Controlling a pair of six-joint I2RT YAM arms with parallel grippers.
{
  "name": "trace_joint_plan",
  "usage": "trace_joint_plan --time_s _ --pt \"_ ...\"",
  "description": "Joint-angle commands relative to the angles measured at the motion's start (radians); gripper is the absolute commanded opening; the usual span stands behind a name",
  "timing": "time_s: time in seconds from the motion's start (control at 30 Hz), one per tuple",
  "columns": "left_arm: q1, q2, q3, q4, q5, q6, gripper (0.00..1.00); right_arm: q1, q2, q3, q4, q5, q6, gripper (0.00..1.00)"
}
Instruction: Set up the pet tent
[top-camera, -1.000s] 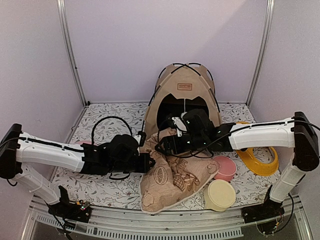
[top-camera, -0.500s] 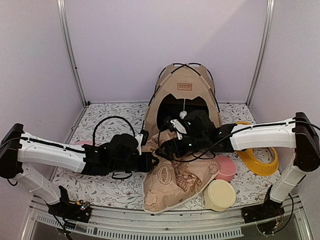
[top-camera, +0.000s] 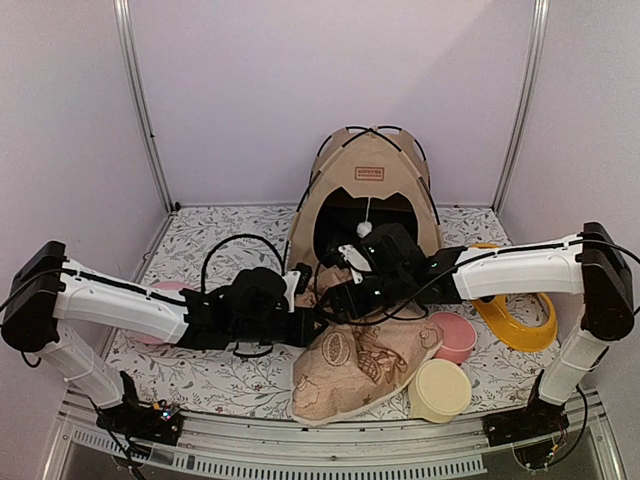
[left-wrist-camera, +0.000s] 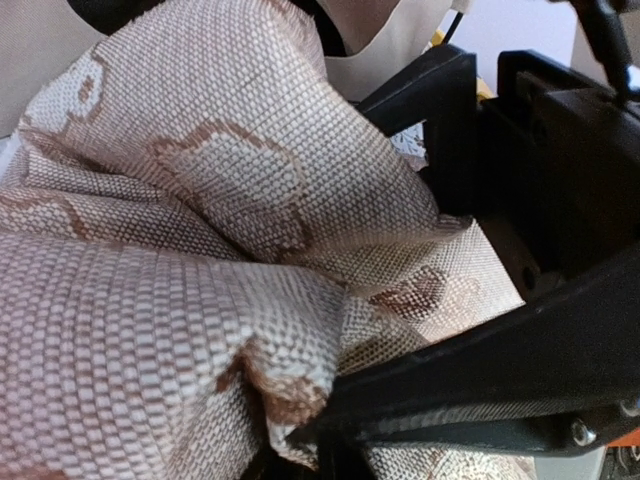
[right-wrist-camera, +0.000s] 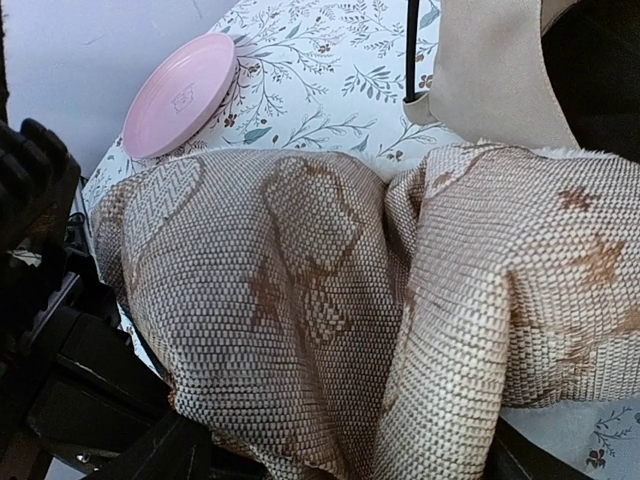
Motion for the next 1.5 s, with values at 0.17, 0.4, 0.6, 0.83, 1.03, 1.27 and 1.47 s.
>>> trace_joint_plan --time_s 0.17,0.4,0.6,0.83,1.03,1.27,1.47 --pt "-0.003 0.017 0.077 0.141 0.11 0.08 0.0 0.043 0.053 0.031 -0.033 -0.057 0.042 0.48" --pt "-0.004 -0.009 0.086 0.119 0.112 0.083 0.0 0.044 0.052 0.048 -0.053 -0.02 0.048 0.02" --pt "-0.003 -0.05 0.082 0.084 0.104 0.09 0.1 0.044 0.037 0.054 -0.072 0.027 0.063 0.0" --pt "-0.002 -0.153 0.111 -0.032 0.061 0.155 0.32 0.016 -0.02 0.03 -0.066 0.071 0.087 0.0" --pt "0.018 -0.26 0.15 -0.146 -0.004 0.204 0.5 -0.022 -0.063 -0.003 -0.036 0.057 0.115 0.0" --pt "0.126 -0.363 0.189 -0.263 -0.125 0.233 0.56 -0.047 -0.105 -0.013 -0.025 0.059 0.138 0.0" --pt "0.35 -0.319 0.199 -0.263 -0.091 0.298 0.61 -0.062 -0.164 -0.029 -0.037 0.102 0.165 0.0"
